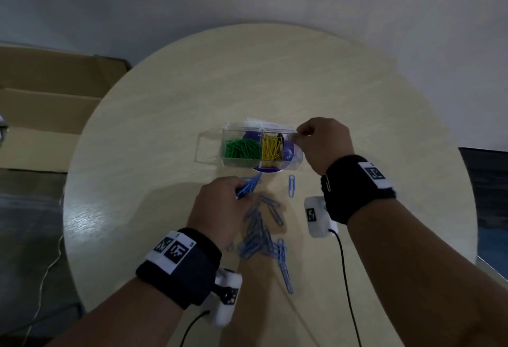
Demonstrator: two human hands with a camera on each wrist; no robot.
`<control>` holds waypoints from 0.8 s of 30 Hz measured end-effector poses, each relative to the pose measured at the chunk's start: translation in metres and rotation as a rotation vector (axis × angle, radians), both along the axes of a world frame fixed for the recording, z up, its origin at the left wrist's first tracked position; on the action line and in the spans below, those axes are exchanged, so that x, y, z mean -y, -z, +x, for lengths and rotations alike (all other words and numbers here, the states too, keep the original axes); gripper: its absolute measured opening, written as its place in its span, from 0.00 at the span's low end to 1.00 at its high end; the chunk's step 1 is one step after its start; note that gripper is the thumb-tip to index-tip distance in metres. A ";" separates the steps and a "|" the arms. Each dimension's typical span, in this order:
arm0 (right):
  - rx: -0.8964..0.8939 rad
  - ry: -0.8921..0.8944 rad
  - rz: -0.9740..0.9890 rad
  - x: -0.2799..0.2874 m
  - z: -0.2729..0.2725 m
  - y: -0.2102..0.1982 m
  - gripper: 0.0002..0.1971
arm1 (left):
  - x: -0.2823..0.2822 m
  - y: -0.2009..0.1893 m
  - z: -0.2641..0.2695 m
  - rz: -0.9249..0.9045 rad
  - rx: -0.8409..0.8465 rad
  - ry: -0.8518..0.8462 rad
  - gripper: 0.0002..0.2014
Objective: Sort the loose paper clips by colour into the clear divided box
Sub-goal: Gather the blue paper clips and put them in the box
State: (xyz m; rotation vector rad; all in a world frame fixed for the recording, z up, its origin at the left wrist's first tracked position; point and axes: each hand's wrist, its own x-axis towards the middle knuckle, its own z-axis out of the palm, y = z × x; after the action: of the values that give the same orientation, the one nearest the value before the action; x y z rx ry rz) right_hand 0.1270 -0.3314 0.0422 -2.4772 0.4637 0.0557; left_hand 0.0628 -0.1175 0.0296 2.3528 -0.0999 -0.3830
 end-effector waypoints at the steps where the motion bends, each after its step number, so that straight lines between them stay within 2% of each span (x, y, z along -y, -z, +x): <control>1: 0.028 0.017 0.005 0.002 -0.003 0.000 0.13 | 0.004 -0.001 0.003 -0.012 0.004 -0.004 0.07; 4: 0.119 0.116 0.052 0.011 -0.022 0.001 0.12 | 0.018 -0.007 0.015 -0.034 0.037 0.012 0.07; 7: 0.119 0.176 0.060 0.021 -0.046 0.005 0.12 | 0.038 -0.014 0.034 -0.051 0.092 0.034 0.07; 12: 0.067 0.180 0.057 0.036 -0.081 0.019 0.10 | 0.079 -0.014 0.069 -0.026 0.169 0.042 0.10; 16: 0.072 0.165 0.055 0.047 -0.094 0.021 0.09 | 0.094 -0.009 0.079 0.079 0.153 0.140 0.17; 18: 0.080 0.156 0.058 0.051 -0.095 0.020 0.09 | 0.092 -0.008 0.077 0.110 0.187 0.172 0.16; 20: 0.086 0.146 0.081 0.052 -0.091 0.018 0.08 | 0.087 -0.007 0.072 0.062 0.218 0.141 0.15; 24: 0.105 0.076 0.125 0.047 -0.076 0.014 0.04 | 0.069 -0.006 0.058 -0.182 0.172 -0.037 0.13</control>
State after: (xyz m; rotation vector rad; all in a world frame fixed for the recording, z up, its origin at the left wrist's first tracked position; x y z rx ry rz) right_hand 0.0515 -0.3789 0.0283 -2.3246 0.4939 -0.0739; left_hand 0.1206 -0.1866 0.0360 2.2003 -0.1655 -0.1458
